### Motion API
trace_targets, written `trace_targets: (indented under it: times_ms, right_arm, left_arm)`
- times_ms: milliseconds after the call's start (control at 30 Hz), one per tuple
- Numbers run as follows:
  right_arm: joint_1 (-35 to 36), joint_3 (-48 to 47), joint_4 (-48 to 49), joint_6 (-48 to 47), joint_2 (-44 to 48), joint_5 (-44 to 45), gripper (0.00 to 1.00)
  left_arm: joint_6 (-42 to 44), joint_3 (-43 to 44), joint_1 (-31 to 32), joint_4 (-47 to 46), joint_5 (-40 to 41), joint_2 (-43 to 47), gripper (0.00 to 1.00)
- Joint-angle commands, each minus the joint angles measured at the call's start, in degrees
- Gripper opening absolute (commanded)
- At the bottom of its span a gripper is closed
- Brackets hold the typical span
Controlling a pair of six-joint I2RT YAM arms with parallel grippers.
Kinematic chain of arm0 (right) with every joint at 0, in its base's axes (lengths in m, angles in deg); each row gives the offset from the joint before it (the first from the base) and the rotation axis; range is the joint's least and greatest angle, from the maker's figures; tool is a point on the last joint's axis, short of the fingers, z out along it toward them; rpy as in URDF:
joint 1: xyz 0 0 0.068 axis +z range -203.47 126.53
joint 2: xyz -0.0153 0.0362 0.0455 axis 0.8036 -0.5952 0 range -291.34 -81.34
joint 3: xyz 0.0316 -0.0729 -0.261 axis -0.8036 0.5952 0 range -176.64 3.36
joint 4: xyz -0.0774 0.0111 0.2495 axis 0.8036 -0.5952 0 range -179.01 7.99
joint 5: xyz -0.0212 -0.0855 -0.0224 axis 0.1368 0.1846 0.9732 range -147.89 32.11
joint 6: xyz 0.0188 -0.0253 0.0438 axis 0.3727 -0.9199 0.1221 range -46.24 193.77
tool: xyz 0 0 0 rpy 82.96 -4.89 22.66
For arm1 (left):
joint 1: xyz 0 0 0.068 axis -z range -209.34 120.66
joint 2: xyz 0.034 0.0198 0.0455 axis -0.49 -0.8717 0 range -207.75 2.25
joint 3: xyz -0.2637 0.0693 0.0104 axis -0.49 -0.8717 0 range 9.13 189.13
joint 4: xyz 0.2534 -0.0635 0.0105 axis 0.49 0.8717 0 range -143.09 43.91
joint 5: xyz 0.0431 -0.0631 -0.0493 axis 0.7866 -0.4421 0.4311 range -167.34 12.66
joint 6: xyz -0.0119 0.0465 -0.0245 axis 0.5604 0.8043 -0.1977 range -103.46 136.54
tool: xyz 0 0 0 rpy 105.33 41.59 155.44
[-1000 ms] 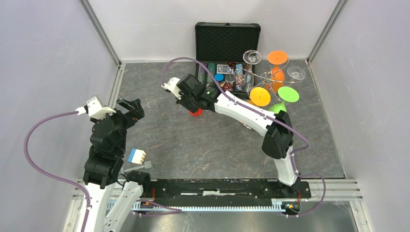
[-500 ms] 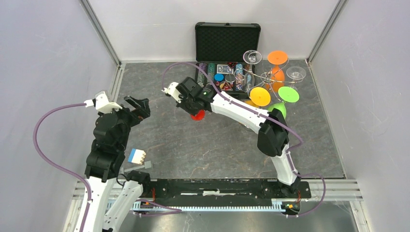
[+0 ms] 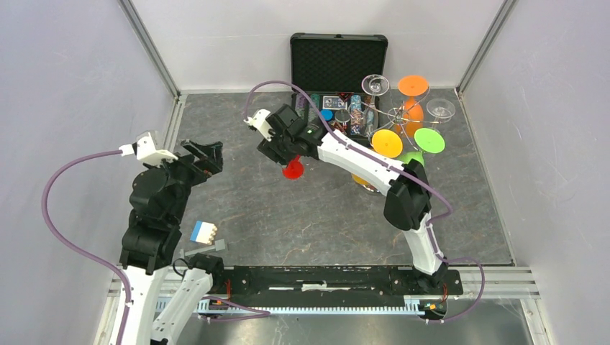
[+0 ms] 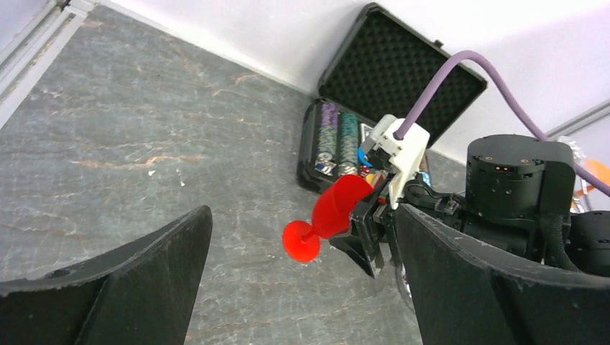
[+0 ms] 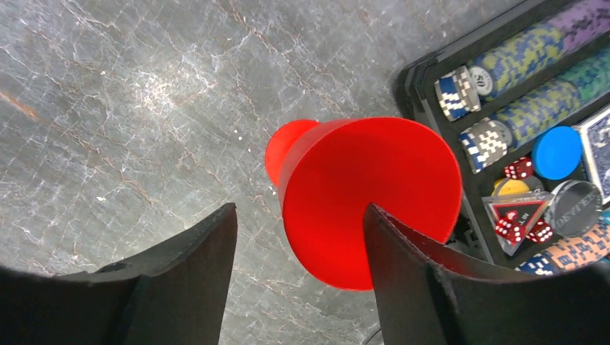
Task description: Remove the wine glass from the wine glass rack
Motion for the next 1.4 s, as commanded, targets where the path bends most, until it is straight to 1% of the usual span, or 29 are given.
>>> trace_targets:
  times_ms: [0, 167, 233, 300, 367, 500, 567, 633, 667, 733, 767, 867, 933, 1000, 1100, 1133, 1200, 1267, 1367]
  right_arm:
    - [-0.1, -3.3, 3.6, 0.5, 6.1, -0.7, 0.72]
    - [-0.3, -4.1, 4.0, 1.9, 10.5, -3.4, 0.78]
    - [-0.3, -3.6, 4.2, 1.8, 13.2, -4.1, 0.79]
    - [-0.3, -1.7, 5.5, 2.2, 17.3, -2.5, 0.80]
    - [-0.4, 2.0, 7.5, 3.2, 22.4, -1.3, 0.80]
    - [-0.3, 11.9, 13.1, 4.6, 34.2, -1.0, 0.79]
    - [-0.3, 16.4, 16.3, 5.1, 40.3, 0.3, 0.80]
    - [-0.3, 19.6, 18.7, 5.3, 44.8, 2.6, 0.80]
    - [-0.3, 21.1, 19.8, 5.4, 46.8, 4.6, 0.80]
    - [-0.3, 24.8, 22.7, 5.6, 51.4, 10.3, 0.79]
    - [-0.3, 27.0, 24.0, 5.8, 53.3, 15.2, 0.79]
    - [-0.3, 35.0, 30.2, 5.8, 59.9, 28.6, 0.77]
    - [-0.3, 38.3, 32.1, 5.2, 63.2, 34.1, 0.75]
    - [-0.3, 39.9, 32.1, 5.2, 65.6, 37.8, 0.72]
    - [-0.2, 41.8, 30.9, 5.2, 68.3, 41.0, 0.58]
    - [-0.3, 42.1, 30.1, 5.4, 69.2, 41.7, 0.51]
    - [-0.2, 43.0, 28.6, 6.3, 70.7, 43.6, 0.44]
    - [-0.3, 44.3, 27.9, 6.8, 72.5, 44.5, 0.44]
    - [-0.3, 45.1, 26.5, 7.5, 74.9, 45.0, 0.46]
  left_arm:
    - [-1.7, 2.6, -0.1, -3.8, -3.2, 0.6, 1.00]
    - [-1.1, 2.7, -0.1, -3.6, -4.2, 0.9, 1.00]
    - [-2.1, 1.7, 0.0, -4.8, -6.6, 1.0, 1.00]
    - [-2.7, -0.2, -0.1, -8.1, -11.3, 0.6, 1.00]
    - [-2.5, -1.3, -0.1, -12.6, -20.1, -1.1, 1.00]
    - [-7.2, 0.6, -0.1, -17.1, -31.7, -7.3, 1.00]
    - [-11.3, -1.0, 0.2, -23.4, -36.3, -8.8, 1.00]
    - [-15.5, -2.3, 1.4, -29.3, -38.7, -10.2, 1.00]
    - [-17.0, -2.3, 2.4, -30.8, -39.0, -11.3, 1.00]
    - [-18.0, -1.2, 6.2, -30.8, -38.1, -13.9, 1.00]
    - [-18.3, -0.5, 9.1, -30.9, -36.9, -15.3, 1.00]
    - [-19.6, 1.5, 19.1, -30.9, -30.4, -20.1, 1.00]
    - [-21.5, 2.8, 24.5, -31.7, -25.7, -23.4, 1.00]
    - [-24.2, 3.7, 28.2, -35.0, -23.3, -26.9, 1.00]
    - [-26.3, 6.1, 33.7, -39.0, -21.3, -31.7, 0.98]
    - [-26.1, 7.6, 35.5, -39.1, -20.8, -33.6, 0.97]
    - [-26.2, 10.3, 39.5, -38.8, -18.8, -37.1, 0.94]
    - [-26.4, 12.3, 43.0, -38.8, -16.6, -39.8, 0.89]
    - [-26.8, 14.5, 45.9, -38.9, -12.2, -42.1, 0.82]
